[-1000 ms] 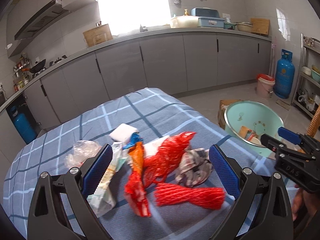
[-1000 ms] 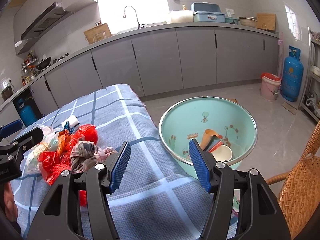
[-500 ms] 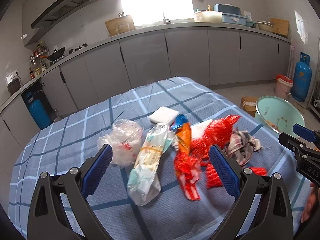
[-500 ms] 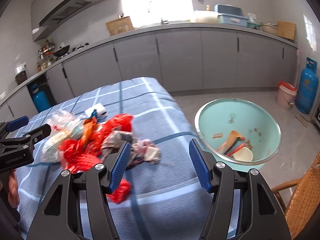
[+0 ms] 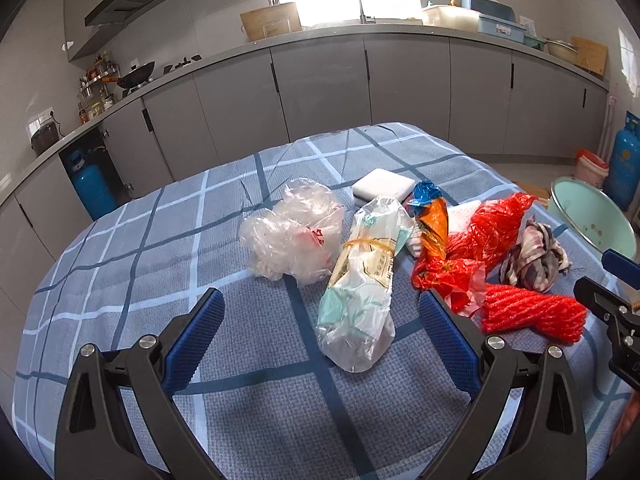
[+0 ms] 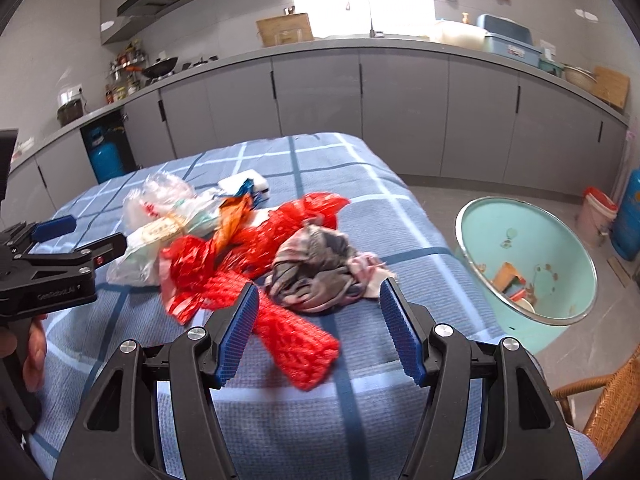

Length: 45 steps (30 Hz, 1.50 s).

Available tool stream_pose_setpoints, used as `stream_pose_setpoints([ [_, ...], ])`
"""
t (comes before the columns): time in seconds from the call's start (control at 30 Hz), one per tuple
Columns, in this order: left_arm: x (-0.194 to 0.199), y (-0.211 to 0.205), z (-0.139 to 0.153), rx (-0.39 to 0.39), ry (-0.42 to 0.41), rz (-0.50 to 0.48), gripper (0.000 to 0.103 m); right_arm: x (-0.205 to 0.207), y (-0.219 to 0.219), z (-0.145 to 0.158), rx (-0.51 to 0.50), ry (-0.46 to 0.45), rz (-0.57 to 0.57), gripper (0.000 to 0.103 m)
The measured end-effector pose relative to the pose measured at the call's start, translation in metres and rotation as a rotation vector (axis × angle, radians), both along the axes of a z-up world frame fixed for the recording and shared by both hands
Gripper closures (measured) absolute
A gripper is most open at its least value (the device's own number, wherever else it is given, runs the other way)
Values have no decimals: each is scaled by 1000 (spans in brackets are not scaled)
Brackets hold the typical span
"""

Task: Collect trash
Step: 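Grasp the red mesh net with the right tool while the left tool grasps the clear bread bag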

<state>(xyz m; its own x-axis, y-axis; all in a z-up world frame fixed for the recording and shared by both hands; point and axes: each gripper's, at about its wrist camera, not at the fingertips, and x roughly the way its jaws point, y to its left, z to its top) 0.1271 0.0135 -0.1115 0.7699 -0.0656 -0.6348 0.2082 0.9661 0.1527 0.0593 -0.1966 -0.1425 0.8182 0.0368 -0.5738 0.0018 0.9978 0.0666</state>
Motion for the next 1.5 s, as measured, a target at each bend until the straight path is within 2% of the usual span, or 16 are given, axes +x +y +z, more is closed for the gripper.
stream_pose_setpoints([
  [0.23, 12, -1, -18, -11, 42, 9, 7, 4, 7, -10, -11, 34, 22, 40],
  [0.57, 18, 4, -24, -54, 78, 7, 10, 9, 8, -21, -6, 74, 36, 40],
  [0.73, 19, 5, -28, -67, 105, -4, 29, 11, 8, -25, -6, 88, 46, 40],
  [0.77, 19, 5, -29, -71, 115, -6, 30, 11, 9, -26, -6, 92, 49, 40],
  [0.8, 19, 5, -29, -74, 120, -6, 36, 11, 10, -27, -8, 98, 55, 40],
  [0.83, 18, 5, -30, -77, 126, -9, 41, 11, 11, -28, -11, 102, 61, 43],
  [0.87, 18, 4, -32, -80, 140, -21, 53, 11, 12, -28, -15, 107, 66, 54],
  [0.9, 17, 3, -33, -82, 147, -30, 58, 12, 13, -28, -16, 112, 73, 61],
  [0.97, 14, 0, -33, -73, 143, -41, 65, 12, 15, -30, -18, 128, 97, 75],
  [1.0, 12, -1, -32, -74, 145, -48, 69, 11, 17, -30, -22, 130, 107, 77],
  [1.07, 8, -4, -32, -69, 142, -60, 72, 8, 19, -29, -26, 129, 119, 81],
  [1.23, -1, -9, -25, -61, 123, -77, 78, 1, 21, -23, -28, 104, 130, 84],
  [1.5, -14, -4, -1, -67, 54, -66, 78, -11, 21, -5, -13, 32, 127, 84],
])
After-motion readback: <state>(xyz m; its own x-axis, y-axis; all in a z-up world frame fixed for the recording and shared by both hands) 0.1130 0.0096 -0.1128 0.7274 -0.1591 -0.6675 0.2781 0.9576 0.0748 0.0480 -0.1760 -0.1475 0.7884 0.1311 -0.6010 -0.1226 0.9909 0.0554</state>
